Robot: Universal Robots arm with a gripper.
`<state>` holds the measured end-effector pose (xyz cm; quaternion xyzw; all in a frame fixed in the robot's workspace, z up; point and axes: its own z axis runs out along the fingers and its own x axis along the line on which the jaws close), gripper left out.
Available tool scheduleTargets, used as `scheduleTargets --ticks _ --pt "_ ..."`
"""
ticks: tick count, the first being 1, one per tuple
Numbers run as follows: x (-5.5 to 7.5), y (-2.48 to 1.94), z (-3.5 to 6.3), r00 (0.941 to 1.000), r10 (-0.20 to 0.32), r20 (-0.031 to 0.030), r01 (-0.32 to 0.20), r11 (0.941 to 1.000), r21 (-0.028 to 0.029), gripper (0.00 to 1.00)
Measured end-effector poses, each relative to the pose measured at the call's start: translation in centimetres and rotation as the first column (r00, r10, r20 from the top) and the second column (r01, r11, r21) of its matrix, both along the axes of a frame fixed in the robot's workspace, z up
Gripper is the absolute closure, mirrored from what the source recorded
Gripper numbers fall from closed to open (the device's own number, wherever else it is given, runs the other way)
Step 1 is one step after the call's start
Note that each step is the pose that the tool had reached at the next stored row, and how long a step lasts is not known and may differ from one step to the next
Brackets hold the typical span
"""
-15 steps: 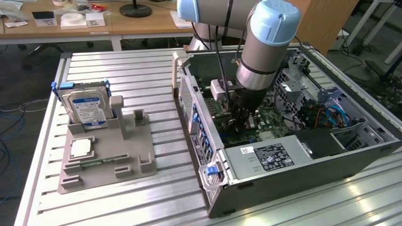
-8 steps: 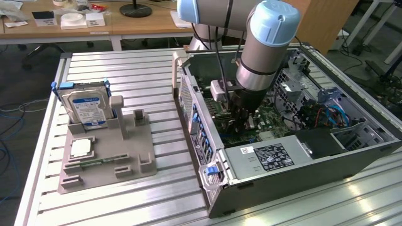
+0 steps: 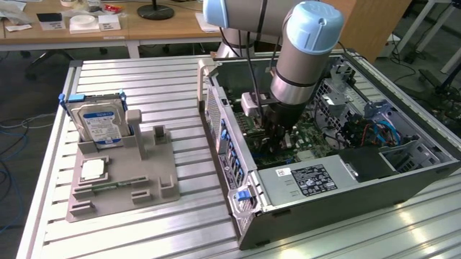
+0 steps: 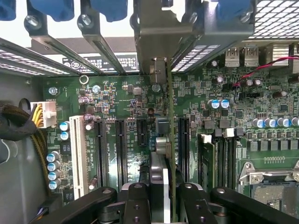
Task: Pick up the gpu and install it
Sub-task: 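Insert the gpu into the slot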
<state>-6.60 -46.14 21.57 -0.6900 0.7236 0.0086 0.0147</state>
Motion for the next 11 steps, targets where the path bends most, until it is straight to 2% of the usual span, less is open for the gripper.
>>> scheduleTargets --ticks 5,11 --pt "-0.03 0.0 -0.76 1.0 0.0 -0.0001 0.0 1.0 0.0002 0.72" --pt "-0.08 0.0 -0.85 1.0 0.0 0.0001 0.0 1.0 0.0003 0.72"
